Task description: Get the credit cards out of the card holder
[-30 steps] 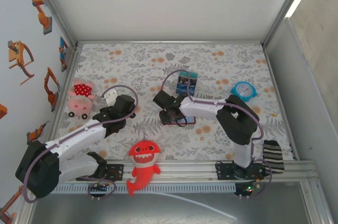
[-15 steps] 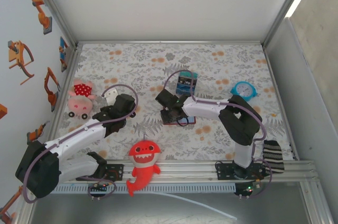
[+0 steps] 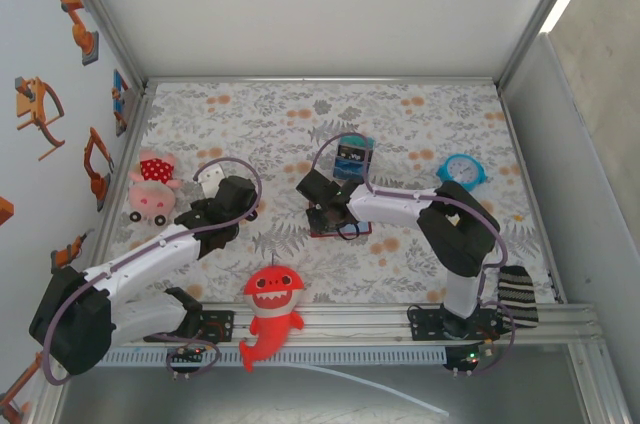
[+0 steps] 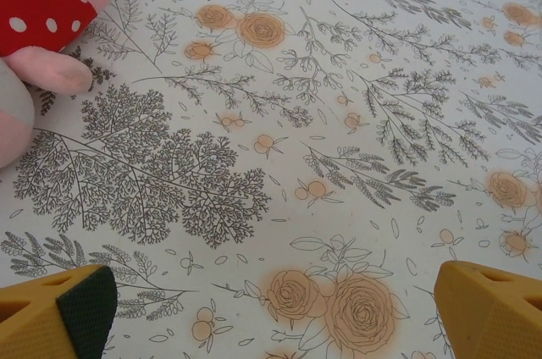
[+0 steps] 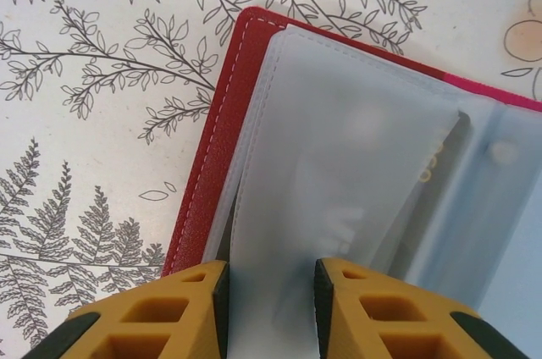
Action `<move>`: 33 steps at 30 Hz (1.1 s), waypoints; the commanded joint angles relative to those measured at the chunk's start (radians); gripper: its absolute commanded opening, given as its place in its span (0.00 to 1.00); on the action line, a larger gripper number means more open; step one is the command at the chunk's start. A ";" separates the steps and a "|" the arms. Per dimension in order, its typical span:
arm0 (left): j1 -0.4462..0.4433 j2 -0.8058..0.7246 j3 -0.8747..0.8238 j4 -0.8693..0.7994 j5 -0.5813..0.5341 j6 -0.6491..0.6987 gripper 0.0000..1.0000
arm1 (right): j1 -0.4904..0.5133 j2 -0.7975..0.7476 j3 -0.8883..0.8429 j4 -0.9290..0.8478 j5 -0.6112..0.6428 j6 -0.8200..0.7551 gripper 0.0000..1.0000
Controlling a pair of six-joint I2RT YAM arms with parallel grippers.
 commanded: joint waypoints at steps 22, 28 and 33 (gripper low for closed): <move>0.006 -0.007 0.057 0.021 0.035 0.075 0.97 | -0.002 -0.100 0.004 -0.164 0.232 0.045 0.37; -0.009 -0.001 0.068 0.038 0.051 0.110 0.97 | -0.016 -0.116 -0.006 -0.197 0.273 0.056 0.38; -0.031 0.018 0.085 0.041 0.051 0.126 0.97 | -0.047 -0.138 -0.033 -0.204 0.279 0.062 0.38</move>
